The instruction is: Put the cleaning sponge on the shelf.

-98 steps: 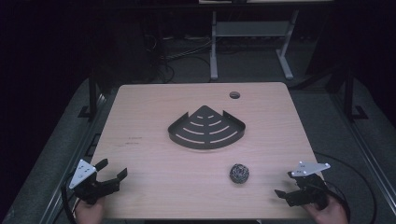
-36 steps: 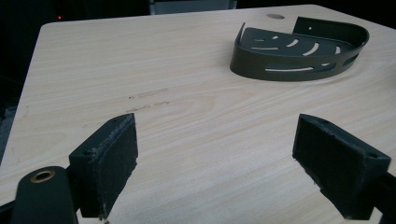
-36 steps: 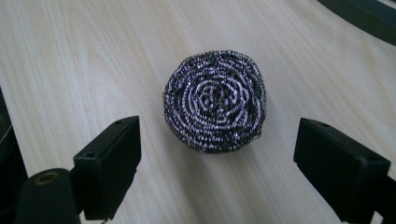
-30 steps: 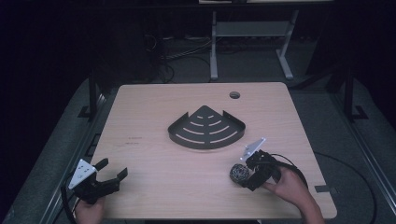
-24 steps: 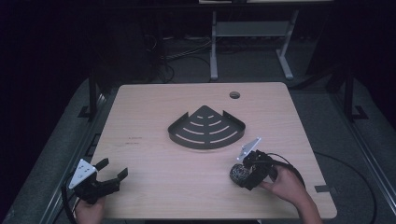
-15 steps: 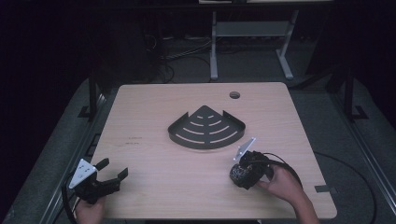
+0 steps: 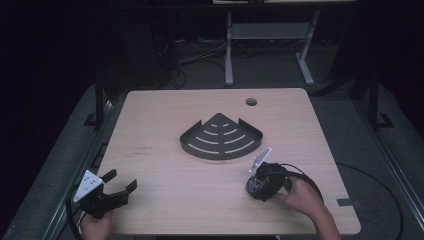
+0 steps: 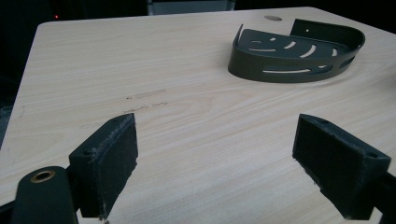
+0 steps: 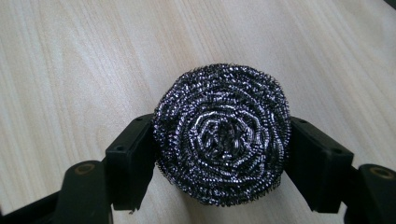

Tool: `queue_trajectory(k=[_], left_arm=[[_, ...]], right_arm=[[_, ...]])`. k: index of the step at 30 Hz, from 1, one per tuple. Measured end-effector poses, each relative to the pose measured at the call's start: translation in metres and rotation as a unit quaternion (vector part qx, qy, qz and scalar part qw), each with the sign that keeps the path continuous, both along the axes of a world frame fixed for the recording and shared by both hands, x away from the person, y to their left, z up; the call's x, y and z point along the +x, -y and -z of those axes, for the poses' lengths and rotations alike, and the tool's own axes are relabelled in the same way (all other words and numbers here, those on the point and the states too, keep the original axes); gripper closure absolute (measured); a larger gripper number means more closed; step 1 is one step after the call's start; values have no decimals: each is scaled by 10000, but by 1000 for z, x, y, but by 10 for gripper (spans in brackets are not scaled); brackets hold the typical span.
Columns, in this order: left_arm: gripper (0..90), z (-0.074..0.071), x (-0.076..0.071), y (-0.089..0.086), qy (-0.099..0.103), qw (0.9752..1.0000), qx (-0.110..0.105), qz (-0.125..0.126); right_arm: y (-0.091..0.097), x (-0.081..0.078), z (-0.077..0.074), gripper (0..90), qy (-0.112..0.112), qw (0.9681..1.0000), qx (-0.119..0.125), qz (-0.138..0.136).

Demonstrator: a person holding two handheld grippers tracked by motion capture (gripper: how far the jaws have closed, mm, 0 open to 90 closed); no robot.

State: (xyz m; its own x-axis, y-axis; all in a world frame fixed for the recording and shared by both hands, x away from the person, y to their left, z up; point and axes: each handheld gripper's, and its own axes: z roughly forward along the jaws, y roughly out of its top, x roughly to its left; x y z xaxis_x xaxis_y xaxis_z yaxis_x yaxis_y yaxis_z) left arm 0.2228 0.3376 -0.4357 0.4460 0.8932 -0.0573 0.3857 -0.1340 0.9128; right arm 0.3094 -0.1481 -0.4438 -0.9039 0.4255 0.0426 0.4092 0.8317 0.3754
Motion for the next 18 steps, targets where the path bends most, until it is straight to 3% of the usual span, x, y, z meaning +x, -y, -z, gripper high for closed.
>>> queue_trajectory(k=[13,18], left_arm=[[134,0,0,0,3,10000,5,-11],[134,-1,0,-1,-9,10000,-16,-14]], right_arm=[[-1,-1,-1,330,29,10000,-25,-56],[-7,0,-9,336,132,9998,-27,-149]])
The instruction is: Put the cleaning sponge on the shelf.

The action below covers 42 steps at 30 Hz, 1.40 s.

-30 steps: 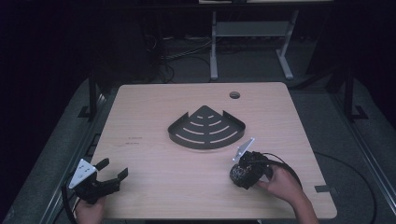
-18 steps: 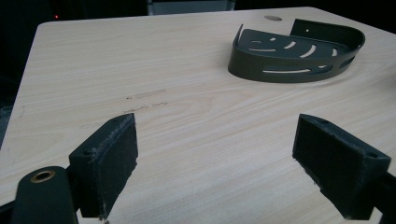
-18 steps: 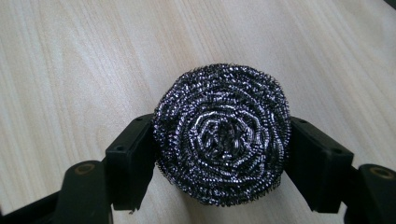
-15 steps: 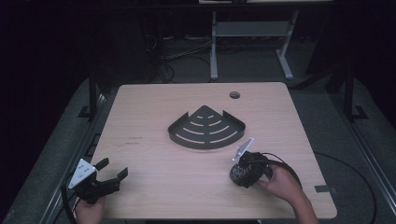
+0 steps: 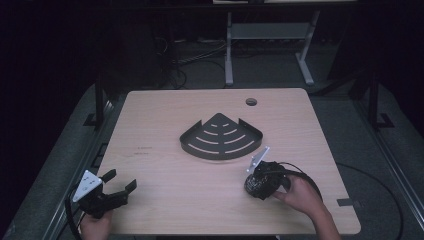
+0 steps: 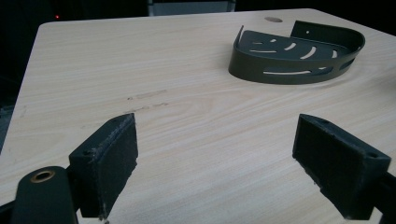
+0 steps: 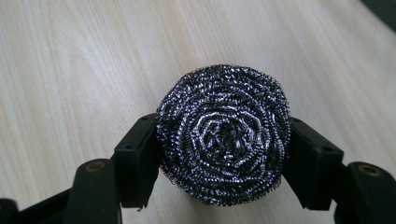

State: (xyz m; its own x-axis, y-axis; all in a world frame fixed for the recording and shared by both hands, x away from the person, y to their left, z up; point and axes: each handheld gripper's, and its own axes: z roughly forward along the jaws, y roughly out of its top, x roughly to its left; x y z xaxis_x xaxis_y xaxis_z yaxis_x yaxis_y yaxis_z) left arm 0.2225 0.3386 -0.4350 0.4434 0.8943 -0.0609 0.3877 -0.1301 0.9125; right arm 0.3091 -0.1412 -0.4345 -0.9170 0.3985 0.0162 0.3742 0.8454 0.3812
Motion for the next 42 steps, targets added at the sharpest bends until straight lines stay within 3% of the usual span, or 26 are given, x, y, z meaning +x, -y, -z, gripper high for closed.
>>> queue_trajectory(k=[15,31,42], left_arm=[[133,0,2,2,0,10000,-37,43],[133,-1,3,4,4,10000,-10,72],[134,-2,2,4,27,10000,-32,60]], right_arm=[[-14,7,-15,338,-120,9994,254,-187],[-32,19,-26,338,-189,9988,284,-343],[-41,38,-49,339,-130,9984,424,-348]])
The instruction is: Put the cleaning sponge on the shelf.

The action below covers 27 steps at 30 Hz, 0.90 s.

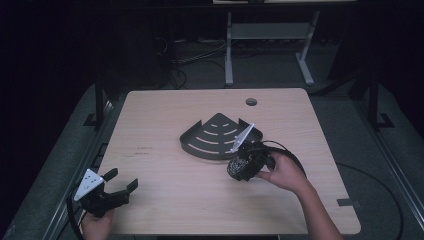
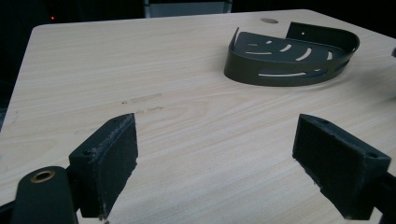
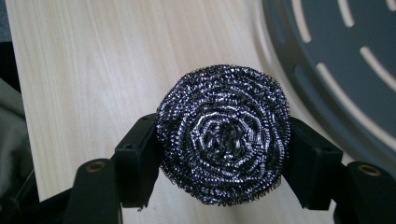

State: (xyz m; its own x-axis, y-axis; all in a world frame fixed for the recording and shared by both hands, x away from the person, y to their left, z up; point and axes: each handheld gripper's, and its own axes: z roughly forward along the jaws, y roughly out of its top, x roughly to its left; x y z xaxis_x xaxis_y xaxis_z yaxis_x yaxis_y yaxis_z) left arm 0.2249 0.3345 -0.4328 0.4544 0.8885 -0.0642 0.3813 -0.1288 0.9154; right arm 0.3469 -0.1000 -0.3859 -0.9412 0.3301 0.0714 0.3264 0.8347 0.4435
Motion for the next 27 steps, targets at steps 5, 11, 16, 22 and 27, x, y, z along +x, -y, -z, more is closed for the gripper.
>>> queue_trajectory(k=[5,11,16,22,27], left_arm=[[134,-1,0,1,-3,10000,-1,11],[134,-1,0,1,14,10000,33,27],[134,-2,-1,3,10,10000,37,34],[134,-2,-1,4,16,10000,54,23],[134,-3,-2,3,30,10000,57,15]], right_arm=[[-5,13,-8,339,-31,10000,92,17],[-13,28,-17,339,-43,9999,105,20],[-21,39,-21,339,-44,9999,91,4],[-31,56,-25,339,-107,9999,47,35],[-36,67,-29,338,-110,9999,20,84]])
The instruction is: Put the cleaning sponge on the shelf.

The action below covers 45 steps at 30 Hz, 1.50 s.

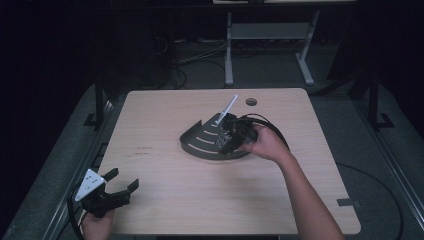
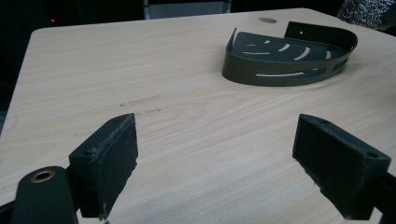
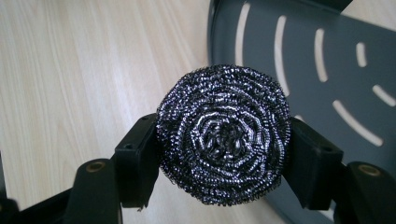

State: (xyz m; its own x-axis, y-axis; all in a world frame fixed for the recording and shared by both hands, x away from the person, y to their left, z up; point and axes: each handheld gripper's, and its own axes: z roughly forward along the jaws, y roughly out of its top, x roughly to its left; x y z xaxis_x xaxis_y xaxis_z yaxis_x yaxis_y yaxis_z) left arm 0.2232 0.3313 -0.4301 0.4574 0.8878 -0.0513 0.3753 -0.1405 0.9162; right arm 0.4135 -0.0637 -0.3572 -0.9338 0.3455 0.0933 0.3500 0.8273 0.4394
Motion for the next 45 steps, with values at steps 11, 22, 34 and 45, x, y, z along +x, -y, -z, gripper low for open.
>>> queue_trajectory(k=[11,22,34,45], left_arm=[[134,0,1,1,-4,10000,47,27],[134,0,0,4,-9,9999,98,38],[134,0,2,3,-34,10000,42,26],[134,1,1,4,-39,10000,50,54]], right_arm=[[-7,28,0,338,-14,9998,-22,213],[-12,47,17,337,-140,9985,-157,514],[-18,60,15,337,-158,9976,-250,622],[-24,69,26,336,-190,9965,-285,766]])
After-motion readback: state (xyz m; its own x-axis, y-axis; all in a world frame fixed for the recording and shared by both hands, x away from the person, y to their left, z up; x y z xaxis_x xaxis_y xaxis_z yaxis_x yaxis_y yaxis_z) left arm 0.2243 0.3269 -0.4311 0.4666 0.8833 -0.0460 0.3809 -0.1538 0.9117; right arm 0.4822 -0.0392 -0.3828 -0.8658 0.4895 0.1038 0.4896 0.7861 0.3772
